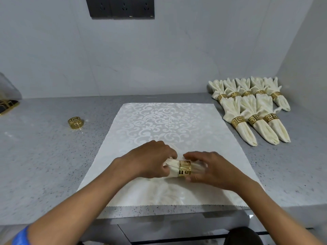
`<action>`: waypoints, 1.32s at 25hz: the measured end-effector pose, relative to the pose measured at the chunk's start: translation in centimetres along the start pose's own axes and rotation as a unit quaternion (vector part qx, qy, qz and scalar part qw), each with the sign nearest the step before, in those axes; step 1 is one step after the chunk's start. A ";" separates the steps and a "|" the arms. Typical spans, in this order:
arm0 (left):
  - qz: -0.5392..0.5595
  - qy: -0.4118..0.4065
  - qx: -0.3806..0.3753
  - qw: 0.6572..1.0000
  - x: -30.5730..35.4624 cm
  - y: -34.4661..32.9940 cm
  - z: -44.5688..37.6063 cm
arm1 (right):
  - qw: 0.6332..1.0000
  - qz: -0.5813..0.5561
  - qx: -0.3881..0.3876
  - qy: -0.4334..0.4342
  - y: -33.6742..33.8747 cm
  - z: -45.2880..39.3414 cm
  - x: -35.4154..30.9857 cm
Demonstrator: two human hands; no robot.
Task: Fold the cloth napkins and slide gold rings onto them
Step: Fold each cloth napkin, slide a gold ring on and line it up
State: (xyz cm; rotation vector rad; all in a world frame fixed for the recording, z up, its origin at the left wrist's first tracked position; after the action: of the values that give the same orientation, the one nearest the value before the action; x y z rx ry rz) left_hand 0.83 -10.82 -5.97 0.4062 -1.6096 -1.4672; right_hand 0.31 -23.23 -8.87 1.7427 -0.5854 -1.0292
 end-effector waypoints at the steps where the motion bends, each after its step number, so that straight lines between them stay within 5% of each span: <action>1: -0.018 -0.009 -0.001 1.000 0.1 -0.2 0.1 | 0.999 0.030 0.021 0.005 -0.1 0.7 0.2; 6: -0.156 -0.060 0.005 0.986 1.7 -0.8 0.8 | 0.997 0.011 0.069 -0.033 0.4 1.9 1.6; 17: -0.082 -0.008 0.037 0.996 2.9 -2.0 -0.6 | 0.994 -0.014 0.084 -0.063 0.3 1.6 1.0; 33: -0.247 -0.139 0.069 0.956 3.4 0.1 -0.1 | 0.981 -0.051 0.116 -0.146 1.3 4.8 -1.4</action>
State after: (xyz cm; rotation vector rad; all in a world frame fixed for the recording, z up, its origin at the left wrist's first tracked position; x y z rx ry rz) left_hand -0.93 -13.33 -4.57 0.7521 -1.9337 -1.8523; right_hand -4.40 -25.06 -7.88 1.8523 -0.8344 -1.3470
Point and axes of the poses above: each hand's wrist, its own z-axis away from the middle knuckle, its own y-axis out of the back of the hand, x = y × z, the point moved 10 cm from there along -z, towards the middle knuckle, and after that the axes turned 13 degrees about z, right-handed, at the moved point
